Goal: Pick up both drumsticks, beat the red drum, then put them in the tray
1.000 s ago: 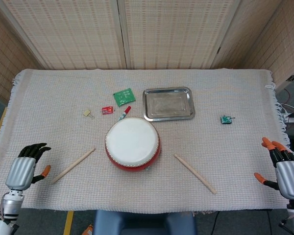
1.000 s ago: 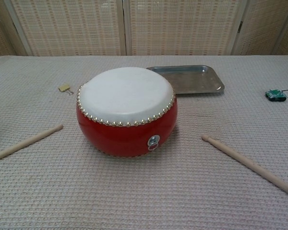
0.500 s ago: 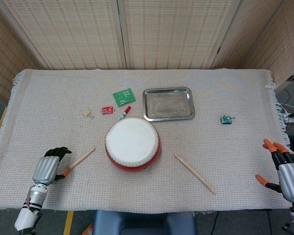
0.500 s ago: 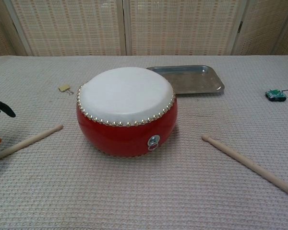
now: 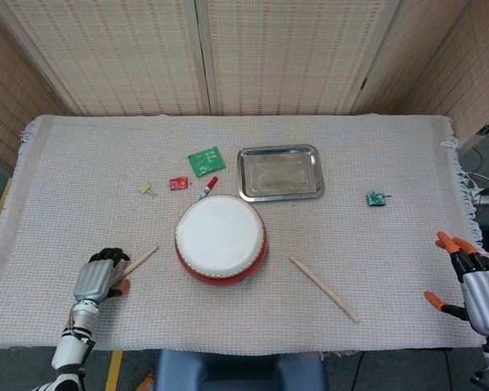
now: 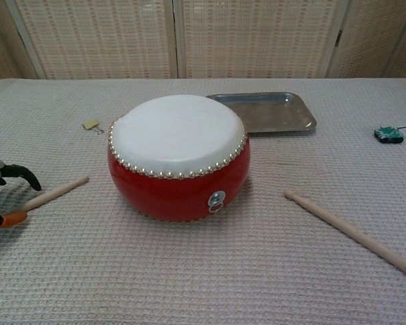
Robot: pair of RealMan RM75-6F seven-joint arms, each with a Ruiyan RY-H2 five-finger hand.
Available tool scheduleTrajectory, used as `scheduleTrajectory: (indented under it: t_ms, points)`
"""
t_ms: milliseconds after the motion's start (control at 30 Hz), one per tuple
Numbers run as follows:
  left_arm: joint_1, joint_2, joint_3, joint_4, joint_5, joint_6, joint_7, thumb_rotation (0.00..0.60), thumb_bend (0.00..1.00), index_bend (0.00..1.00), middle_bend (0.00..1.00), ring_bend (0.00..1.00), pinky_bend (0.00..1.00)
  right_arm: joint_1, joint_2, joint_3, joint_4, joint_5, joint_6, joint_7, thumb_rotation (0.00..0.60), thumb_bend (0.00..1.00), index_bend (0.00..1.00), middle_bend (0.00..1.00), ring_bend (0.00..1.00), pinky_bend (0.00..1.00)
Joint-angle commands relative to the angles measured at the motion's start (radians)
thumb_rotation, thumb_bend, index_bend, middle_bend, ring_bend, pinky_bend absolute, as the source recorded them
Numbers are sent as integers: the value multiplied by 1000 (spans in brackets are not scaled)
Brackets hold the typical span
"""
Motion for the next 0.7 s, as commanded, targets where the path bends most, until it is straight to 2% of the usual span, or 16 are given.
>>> scheduleTrajectory:
  t_ms: [33,200,367,700]
  points:
    - [-8,-19,-7,19,-12,4,6,600,353,358,159,86,155,1,5,-4,-5,-2,-6,14,600,46,56,211,131,286]
    - [-19,-61,-13,71,-26,24,24,600,353,431,181,87,154,8,22,-15,-11,-13,-24,71,600,46,55,211,131,286]
    - [-25,-80,-13,103,-39,23,31,600,353,442,183,86,142,13,34,-25,-16,-23,-36,126,600,46,56,211,131,286]
    - [-28,-60,18,90,-27,-7,30,600,448,571,223,87,139,20,40,-31,-15,-32,-44,161,600,46,56,211,131,286]
